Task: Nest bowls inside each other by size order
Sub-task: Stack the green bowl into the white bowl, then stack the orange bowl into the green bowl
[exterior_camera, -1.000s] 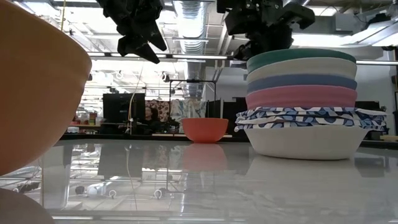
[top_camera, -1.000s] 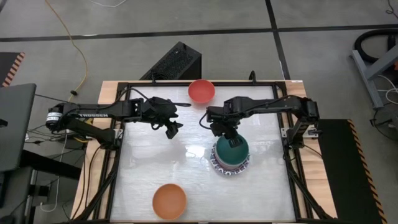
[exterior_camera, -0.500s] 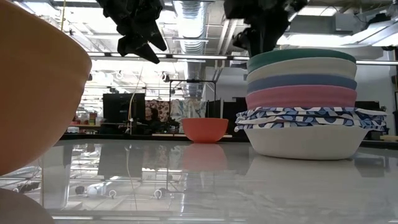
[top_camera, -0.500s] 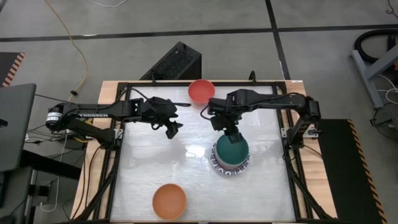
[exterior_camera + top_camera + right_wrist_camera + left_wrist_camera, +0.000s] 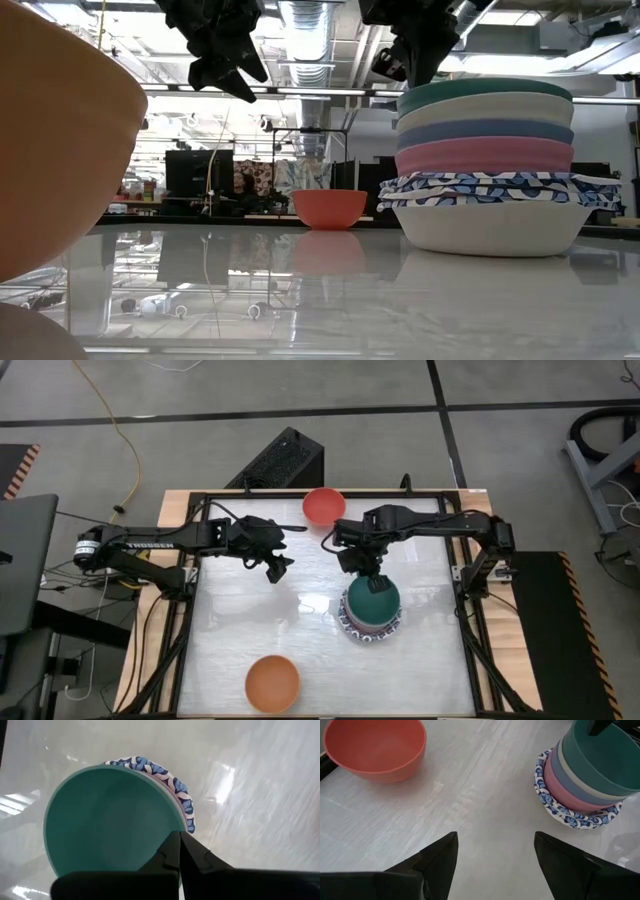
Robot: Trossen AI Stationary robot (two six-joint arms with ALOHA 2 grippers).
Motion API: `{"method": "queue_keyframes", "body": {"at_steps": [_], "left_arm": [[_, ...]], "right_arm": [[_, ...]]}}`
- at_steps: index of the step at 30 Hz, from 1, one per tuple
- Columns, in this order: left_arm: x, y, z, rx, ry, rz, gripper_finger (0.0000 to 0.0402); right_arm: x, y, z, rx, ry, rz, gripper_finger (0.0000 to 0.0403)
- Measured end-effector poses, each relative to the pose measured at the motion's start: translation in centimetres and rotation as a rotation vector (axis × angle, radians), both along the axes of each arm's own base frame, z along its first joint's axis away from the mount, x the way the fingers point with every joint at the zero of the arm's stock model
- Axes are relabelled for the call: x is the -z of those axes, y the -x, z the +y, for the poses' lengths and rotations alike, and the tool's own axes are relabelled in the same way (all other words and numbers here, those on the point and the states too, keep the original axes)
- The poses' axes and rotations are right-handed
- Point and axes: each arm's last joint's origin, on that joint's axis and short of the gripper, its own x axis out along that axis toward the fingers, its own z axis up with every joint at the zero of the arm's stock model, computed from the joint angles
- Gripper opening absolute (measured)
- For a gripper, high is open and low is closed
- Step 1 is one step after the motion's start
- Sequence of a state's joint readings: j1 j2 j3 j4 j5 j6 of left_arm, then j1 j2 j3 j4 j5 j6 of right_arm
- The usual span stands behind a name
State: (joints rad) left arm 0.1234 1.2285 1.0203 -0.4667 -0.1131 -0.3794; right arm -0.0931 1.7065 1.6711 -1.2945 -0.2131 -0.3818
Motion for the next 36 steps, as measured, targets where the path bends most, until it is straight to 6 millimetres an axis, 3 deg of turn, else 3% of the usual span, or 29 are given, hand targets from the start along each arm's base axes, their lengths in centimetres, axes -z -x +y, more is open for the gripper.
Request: {"method": "queue_keyframes", "body": {"at_steps": [16,24,36], "left_arm": [[0.0,0.0,0.0,0.000,0.000,-0.001,0.0251],[0.0,0.0,0.0,0.000,0.000,-0.001,0.0251],[0.0,0.0,0.0,-0.001,0.001,-0.001,0.0251]], "right_arm": [[2.4,-0.1,-0.3,0.020,-0.004,0.028,0.0007],[2.5,-0.1,-0.3,0.027,0.002,0.030,0.0007],[-1.3,0.7,0.1,0.023,0.041,-0.050,0.0008]]}}
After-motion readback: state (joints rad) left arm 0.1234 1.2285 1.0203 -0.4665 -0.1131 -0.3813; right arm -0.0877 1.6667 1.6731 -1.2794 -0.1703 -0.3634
